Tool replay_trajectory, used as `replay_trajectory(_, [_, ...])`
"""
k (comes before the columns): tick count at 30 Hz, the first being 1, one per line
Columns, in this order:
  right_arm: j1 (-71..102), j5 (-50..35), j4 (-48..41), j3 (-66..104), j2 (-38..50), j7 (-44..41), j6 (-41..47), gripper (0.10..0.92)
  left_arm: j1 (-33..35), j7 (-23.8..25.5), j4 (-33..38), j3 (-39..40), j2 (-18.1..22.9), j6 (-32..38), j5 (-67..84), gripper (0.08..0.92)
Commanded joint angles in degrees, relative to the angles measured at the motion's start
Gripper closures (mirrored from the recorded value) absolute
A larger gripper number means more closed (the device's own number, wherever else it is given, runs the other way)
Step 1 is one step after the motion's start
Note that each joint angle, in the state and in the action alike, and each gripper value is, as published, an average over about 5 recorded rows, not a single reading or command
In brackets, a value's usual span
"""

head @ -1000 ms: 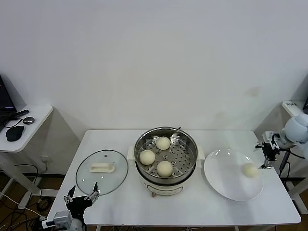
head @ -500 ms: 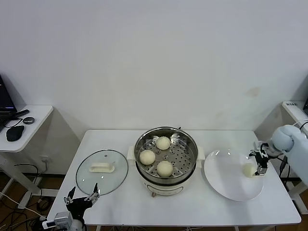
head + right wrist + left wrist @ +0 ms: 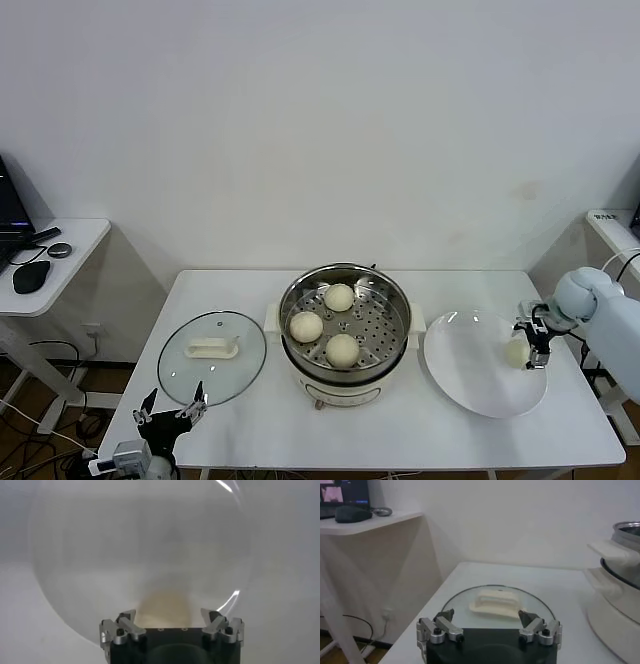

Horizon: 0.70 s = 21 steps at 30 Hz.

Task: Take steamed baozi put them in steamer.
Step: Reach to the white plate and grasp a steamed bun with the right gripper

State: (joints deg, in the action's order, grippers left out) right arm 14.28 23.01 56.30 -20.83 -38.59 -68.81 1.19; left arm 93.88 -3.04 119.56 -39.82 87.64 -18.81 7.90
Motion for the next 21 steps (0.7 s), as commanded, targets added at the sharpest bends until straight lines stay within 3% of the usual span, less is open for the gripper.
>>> replay_trajectory(1, [0.6, 1.4, -1.4, 0.6, -1.3, 1.6, -0.2, 0.203, 0.0, 0.0, -0.2, 0.1, 0.0, 0.0, 0.0, 0.177])
replay_trajectory(21, [0.7, 2.6, -2.2, 0.7, -1.8, 2.0, -0.4, 0.203, 0.0, 0.0, -0.3, 0.1, 0.1, 0.0, 0.0, 0.177])
